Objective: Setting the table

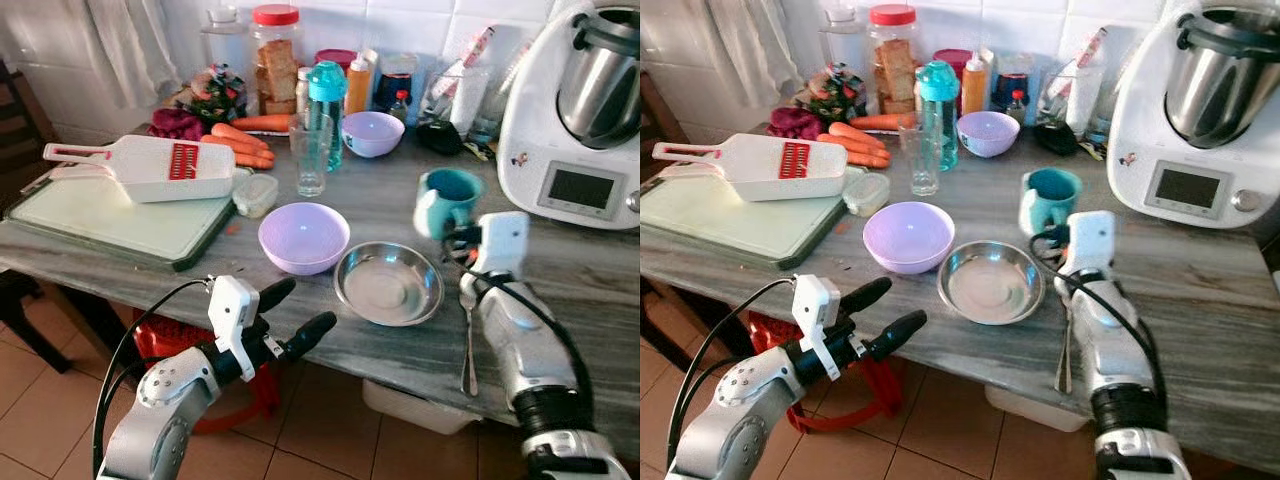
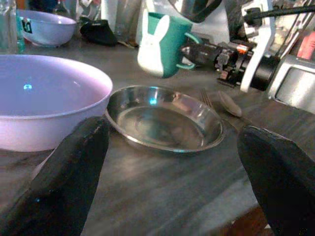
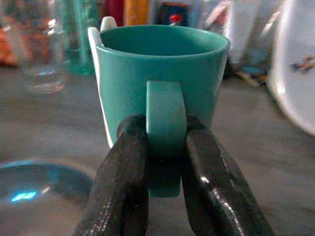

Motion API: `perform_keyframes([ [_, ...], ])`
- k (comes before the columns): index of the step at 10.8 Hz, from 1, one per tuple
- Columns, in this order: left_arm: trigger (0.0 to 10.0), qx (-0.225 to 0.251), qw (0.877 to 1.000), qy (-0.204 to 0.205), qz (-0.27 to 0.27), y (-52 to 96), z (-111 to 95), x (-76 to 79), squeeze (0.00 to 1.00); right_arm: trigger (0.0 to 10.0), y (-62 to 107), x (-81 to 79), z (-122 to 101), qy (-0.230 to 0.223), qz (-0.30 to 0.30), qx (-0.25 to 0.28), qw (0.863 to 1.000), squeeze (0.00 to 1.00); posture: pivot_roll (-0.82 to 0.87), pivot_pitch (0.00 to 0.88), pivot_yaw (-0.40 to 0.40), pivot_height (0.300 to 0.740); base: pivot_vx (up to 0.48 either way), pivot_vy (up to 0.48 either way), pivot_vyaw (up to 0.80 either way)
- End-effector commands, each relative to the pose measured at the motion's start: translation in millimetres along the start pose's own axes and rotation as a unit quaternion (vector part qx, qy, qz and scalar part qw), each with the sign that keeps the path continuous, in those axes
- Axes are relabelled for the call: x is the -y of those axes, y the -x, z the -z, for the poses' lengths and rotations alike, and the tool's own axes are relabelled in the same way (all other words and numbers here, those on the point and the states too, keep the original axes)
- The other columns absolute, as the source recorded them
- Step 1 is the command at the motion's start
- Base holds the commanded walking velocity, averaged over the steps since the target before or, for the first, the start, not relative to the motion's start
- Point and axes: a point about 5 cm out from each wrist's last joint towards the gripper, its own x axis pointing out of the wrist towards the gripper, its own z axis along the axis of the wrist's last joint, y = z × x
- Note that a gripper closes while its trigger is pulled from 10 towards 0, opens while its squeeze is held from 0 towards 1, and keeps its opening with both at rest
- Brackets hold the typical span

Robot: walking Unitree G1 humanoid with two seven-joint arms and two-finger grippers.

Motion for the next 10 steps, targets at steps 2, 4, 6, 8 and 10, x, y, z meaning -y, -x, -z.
perform_keyframes([
  [2,10.0,0.0,1.0,-0.009,0.009,0.6,-4.8,2.6,0.0,10.0,-5.2,-4.6,0.1,-0.003,-0.015,0.005,1.0,0.0,0.09,0.0,-0.008,0.74,0.0,0.0,0.0],
  [4,10.0,-0.001,1.0,-0.009,0.009,1.6,-5.5,3.7,0.0,10.0,-5.0,-5.1,5.7,-0.003,-0.013,0.001,1.0,0.0,0.1,0.0,-0.004,0.74,0.0,0.0,0.0],
  [6,10.0,-0.001,1.0,-0.007,0.013,0.7,-5.1,4.9,0.0,10.0,-3.0,-2.4,11.6,0.001,-0.009,-0.003,1.0,0.11,0.09,0.0,-0.005,0.74,0.0,0.0,0.0],
  [8,10.0,0.0,1.0,-0.006,0.015,-0.9,-5.1,5.5,0.0,10.0,-1.5,4.1,15.8,0.01,-0.001,-0.01,1.0,0.55,0.09,0.0,-0.007,0.74,0.0,0.0,0.0],
  [10,10.0,0.001,1.0,-0.005,0.014,-2.6,-5.1,5.5,0.0,10.0,-0.4,6.3,18.7,0.011,-0.001,-0.01,1.0,1.0,0.09,0.0,-0.01,0.74,0.0,0.0,0.0],
])
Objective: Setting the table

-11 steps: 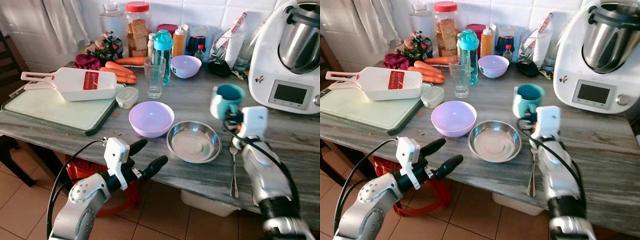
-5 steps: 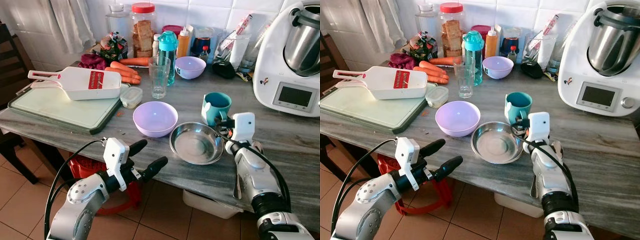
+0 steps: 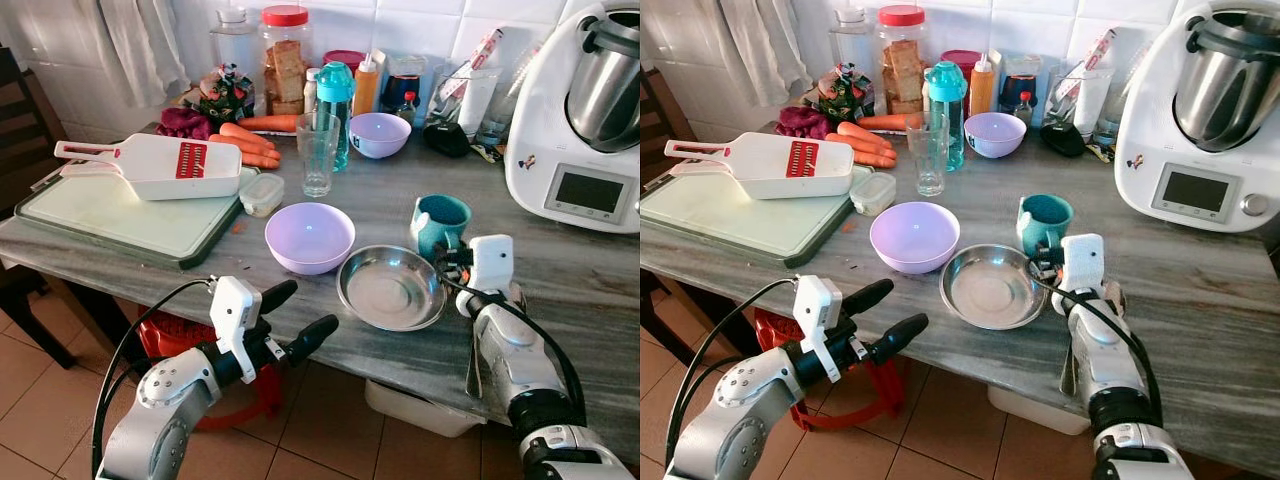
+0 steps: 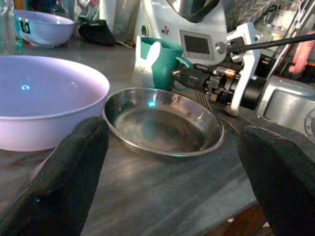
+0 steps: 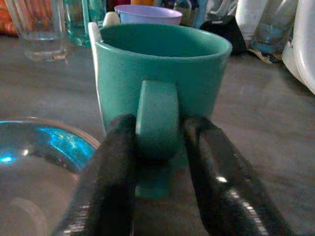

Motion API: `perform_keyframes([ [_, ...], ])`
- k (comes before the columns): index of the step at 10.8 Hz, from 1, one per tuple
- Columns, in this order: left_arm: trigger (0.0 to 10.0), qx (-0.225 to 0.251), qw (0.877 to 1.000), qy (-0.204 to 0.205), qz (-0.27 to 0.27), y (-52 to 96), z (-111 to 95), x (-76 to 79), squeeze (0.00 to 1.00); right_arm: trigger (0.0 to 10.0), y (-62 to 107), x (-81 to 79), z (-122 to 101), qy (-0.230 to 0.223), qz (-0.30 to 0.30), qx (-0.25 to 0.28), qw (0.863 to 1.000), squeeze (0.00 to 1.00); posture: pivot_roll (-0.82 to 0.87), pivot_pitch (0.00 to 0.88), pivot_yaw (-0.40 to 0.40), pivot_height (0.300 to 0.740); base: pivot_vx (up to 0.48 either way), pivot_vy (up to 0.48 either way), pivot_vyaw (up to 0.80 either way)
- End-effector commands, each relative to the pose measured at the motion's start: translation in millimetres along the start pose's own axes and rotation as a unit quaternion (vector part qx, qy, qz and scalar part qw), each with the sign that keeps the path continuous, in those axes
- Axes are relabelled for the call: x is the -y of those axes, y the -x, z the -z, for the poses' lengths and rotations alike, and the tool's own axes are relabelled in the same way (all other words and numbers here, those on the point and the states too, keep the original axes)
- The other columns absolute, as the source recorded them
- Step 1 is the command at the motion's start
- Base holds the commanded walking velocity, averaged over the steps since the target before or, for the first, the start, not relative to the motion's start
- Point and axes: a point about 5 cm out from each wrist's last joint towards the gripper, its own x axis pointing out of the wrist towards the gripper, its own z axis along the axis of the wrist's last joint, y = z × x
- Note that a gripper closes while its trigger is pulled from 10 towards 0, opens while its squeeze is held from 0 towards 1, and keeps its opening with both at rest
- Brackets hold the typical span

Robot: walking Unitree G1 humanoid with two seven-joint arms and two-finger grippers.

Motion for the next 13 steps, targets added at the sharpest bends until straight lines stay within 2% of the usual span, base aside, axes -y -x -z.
perform_keyframes([
  [1,10.0,0.002,1.0,-0.003,0.008,-1.6,-2.6,2.2,0.0,10.0,-4.8,1.7,-10.7,0.008,0.0,0.021,1.0,1.0,0.09,0.0,-0.01,0.74,0.0,0.0,0.0],
  [5,10.0,0.004,1.0,-0.003,0.01,-3.0,-2.8,2.3,0.0,10.0,-2.2,0.7,-34.4,0.0,0.01,0.085,0.996,1.0,0.08,0.0,-0.011,0.74,0.0,0.0,0.0],
  [9,10.0,0.003,1.0,-0.005,0.005,-2.6,-2.6,-0.6,0.0,10.0,15.1,1.3,-65.1,0.002,0.04,0.149,0.988,1.0,0.08,0.0,-0.014,0.74,0.0,0.0,0.0],
  [10,10.0,0.016,1.0,-0.008,-0.019,-5.3,-5.2,-5.3,0.0,10.0,23.7,-0.7,-74.7,0.0,0.06,0.164,0.985,1.0,0.08,0.0,-0.018,0.74,0.0,0.0,0.0],
  [11,10.0,0.041,0.997,-0.006,-0.059,-9.8,-10.2,-11.0,0.0,10.0,30.0,-1.5,-77.6,0.025,0.077,0.171,0.982,1.0,0.07,0.0,-0.019,0.74,0.0,0.0,0.0],
  [12,10.0,0.077,0.99,-0.021,-0.113,-12.3,-19.2,-17.7,0.0,10.0,37.2,-5.2,-75.5,0.032,0.084,0.17,0.981,1.0,0.08,0.0,-0.021,0.74,0.0,0.0,0.0],
  [13,10.0,0.089,0.985,-0.029,-0.145,-11.6,-22.1,-21.8,0.0,10.0,41.7,-8.6,-76.6,0.045,0.086,0.177,0.979,1.0,0.08,0.0,-0.021,0.74,0.0,0.0,0.0],
])
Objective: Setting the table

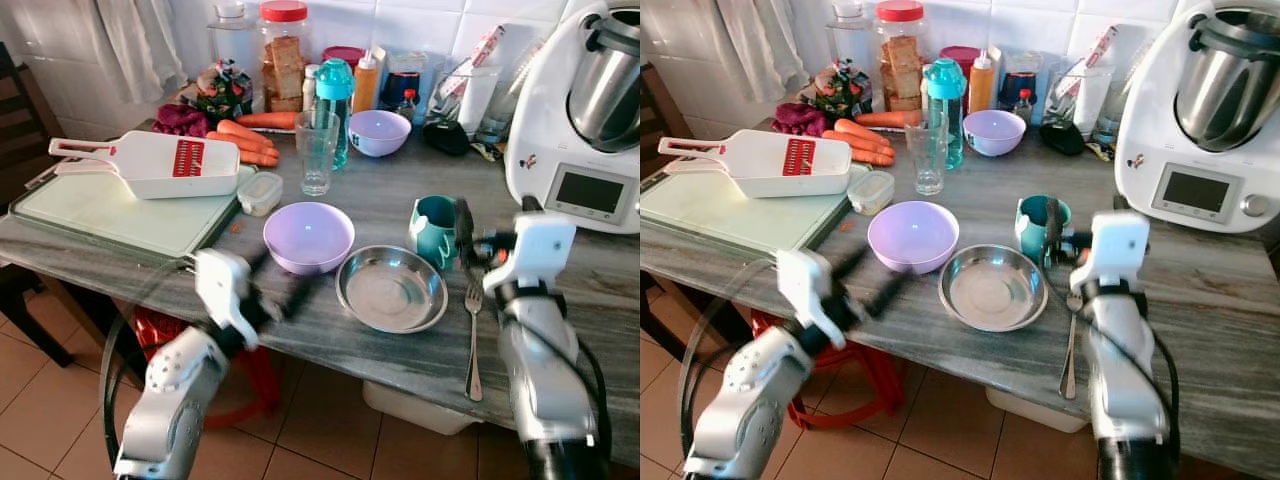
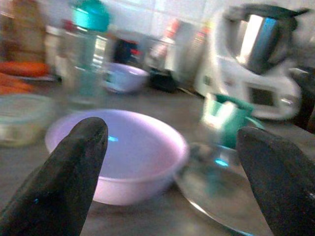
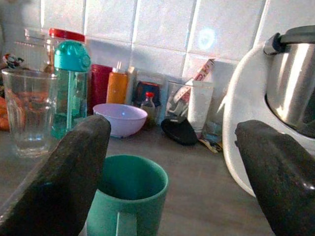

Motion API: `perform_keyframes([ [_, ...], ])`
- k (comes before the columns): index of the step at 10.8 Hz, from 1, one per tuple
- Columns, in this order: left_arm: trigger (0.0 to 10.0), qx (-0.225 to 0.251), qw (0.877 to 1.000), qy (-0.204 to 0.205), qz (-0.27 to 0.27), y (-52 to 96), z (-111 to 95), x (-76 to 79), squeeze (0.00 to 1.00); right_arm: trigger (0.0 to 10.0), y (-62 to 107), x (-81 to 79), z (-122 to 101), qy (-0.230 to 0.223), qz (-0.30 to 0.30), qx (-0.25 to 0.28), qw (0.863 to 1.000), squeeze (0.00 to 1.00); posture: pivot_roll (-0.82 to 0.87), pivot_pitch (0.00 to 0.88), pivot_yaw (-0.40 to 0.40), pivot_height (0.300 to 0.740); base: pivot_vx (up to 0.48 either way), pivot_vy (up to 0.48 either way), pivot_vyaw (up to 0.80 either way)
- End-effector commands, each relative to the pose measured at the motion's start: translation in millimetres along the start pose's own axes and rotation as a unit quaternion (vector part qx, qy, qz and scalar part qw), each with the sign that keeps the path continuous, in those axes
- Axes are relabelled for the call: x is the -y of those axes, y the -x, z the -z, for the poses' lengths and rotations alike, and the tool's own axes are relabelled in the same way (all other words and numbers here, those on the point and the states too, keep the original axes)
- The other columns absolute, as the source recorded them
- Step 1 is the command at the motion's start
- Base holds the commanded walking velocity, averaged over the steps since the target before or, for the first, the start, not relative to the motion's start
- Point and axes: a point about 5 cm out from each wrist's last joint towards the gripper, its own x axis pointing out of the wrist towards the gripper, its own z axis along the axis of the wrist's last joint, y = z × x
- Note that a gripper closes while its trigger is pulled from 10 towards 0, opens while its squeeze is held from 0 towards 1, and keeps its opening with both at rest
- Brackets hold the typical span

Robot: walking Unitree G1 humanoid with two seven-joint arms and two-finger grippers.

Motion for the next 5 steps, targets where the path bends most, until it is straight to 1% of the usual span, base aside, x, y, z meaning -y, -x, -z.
perform_keyframes([
  [1,10.0,0.006,0.999,-0.009,-0.038,-0.1,-1.5,-6.4,0.0,10.0,0.4,-6.6,-9.9,0.002,-0.007,0.015,1.0,1.0,0.08,0.0,-0.02,0.74,0.0,0.0,0.0],
  [2,10.0,0.014,0.997,-0.015,-0.079,-1.0,-2.2,-11.0,0.0,10.0,5.3,-13.5,-12.5,0.007,-0.011,0.01,1.0,0.18,0.07,0.0,-0.018,0.74,0.0,0.0,0.0],
  [3,10.0,0.033,0.995,-0.019,-0.097,-2.0,-6.2,-12.1,0.0,10.0,7.7,-18.3,-14.0,0.02,-0.022,0.012,0.999,0.07,0.07,0.0,-0.018,0.74,0.0,0.0,0.0],
  [4,10.0,0.032,0.995,-0.032,-0.085,-7.5,-8.7,-8.3,0.0,10.0,8.2,-24.2,-14.0,0.021,-0.033,0.011,0.999,0.02,0.08,0.0,-0.014,0.74,0.0,0.0,0.8],
  [5,10.0,0.031,0.994,-0.036,-0.1,-9.8,-8.8,-12.0,0.0,10.0,8.1,-27.3,-14.7,0.015,-0.039,0.01,0.999,0.0,0.08,0.0,-0.014,0.74,0.0,0.0,0.8],
])
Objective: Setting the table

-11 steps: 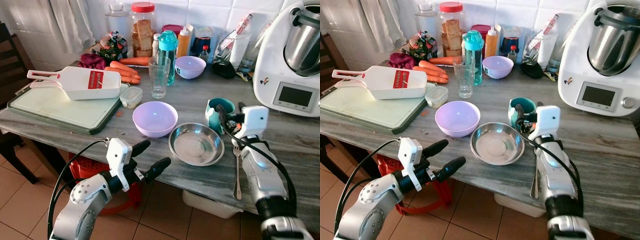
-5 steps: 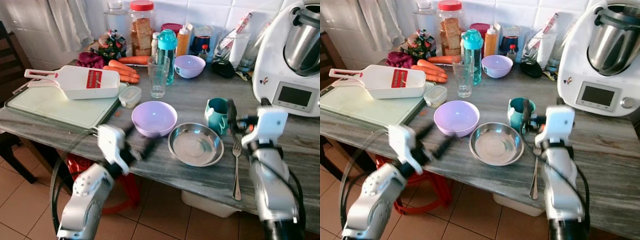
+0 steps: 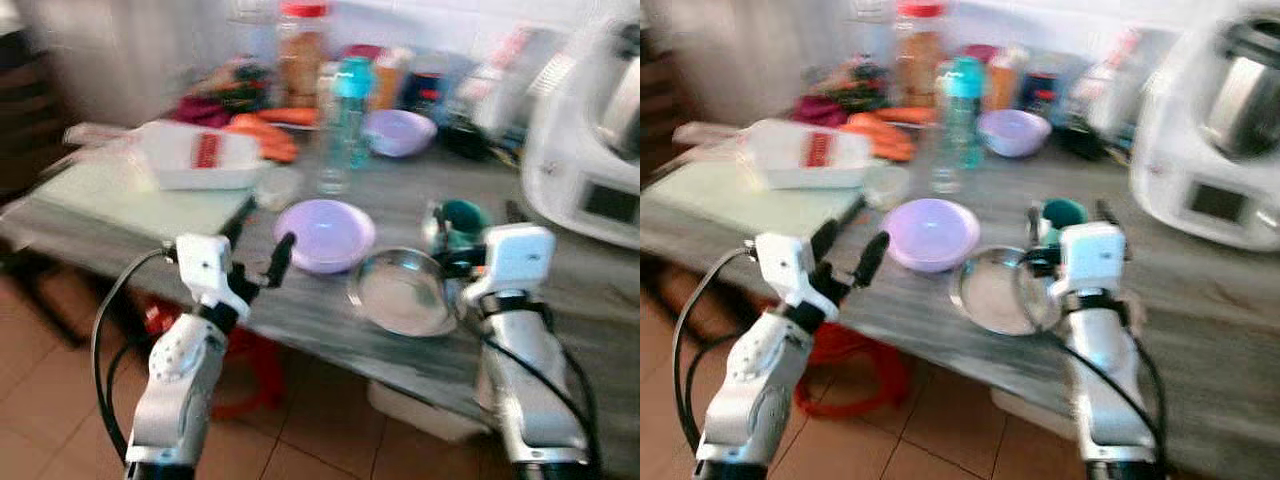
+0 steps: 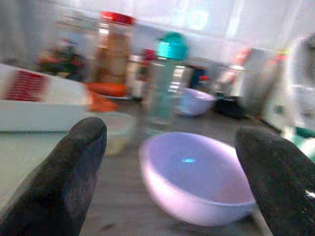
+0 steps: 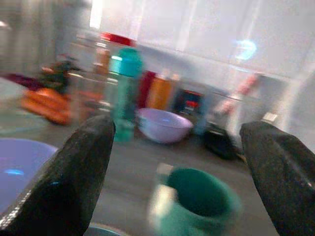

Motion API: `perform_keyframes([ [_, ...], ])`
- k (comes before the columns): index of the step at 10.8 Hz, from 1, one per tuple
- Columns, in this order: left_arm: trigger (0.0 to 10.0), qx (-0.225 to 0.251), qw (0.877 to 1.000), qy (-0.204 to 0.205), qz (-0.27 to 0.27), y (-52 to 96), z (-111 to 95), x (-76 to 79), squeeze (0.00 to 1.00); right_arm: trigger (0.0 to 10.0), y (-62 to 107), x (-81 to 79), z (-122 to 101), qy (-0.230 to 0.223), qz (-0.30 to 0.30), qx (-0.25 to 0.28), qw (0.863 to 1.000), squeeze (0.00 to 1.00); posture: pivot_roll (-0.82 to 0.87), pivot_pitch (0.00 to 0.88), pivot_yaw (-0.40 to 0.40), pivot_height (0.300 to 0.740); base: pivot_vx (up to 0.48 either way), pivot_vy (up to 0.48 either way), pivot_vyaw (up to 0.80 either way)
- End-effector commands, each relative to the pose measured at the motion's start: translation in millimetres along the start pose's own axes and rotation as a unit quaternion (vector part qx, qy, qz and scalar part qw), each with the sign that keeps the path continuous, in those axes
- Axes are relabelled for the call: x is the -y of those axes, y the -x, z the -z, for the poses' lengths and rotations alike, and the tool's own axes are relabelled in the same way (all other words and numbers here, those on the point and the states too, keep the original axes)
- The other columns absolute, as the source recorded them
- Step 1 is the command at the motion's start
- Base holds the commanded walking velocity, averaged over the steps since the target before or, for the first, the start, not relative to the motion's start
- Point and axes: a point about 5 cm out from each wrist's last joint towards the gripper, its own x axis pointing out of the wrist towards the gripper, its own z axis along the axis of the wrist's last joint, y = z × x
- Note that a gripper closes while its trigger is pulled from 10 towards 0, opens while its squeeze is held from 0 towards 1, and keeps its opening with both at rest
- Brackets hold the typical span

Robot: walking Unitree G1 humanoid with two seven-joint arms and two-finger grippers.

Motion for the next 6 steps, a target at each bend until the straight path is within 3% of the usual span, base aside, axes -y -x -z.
perform_keyframes([
  [1,10.0,0.0,1.0,-0.014,-0.026,-4.6,-0.6,-6.0,0.0,10.0,-1.7,-1.8,-7.3,-0.002,-0.006,0.008,1.0,0.0,0.07,0.0,-0.01,0.74,0.0,0.0,0.8],
  [4,10.0,0.003,0.99,-0.064,-0.129,-13.4,-3.0,-27.7,0.0,10.0,-0.2,-8.2,-8.9,-0.005,-0.025,0.006,1.0,0.0,0.07,0.0,-0.01,0.74,0.0,0.0,0.8],
  [6,10.0,-0.003,0.985,-0.082,-0.154,-11.3,0.2,-34.4,0.0,10.0,0.7,-9.5,-8.2,-0.011,-0.03,0.002,0.999,0.0,0.07,0.0,-0.008,0.74,0.0,0.0,0.8],
])
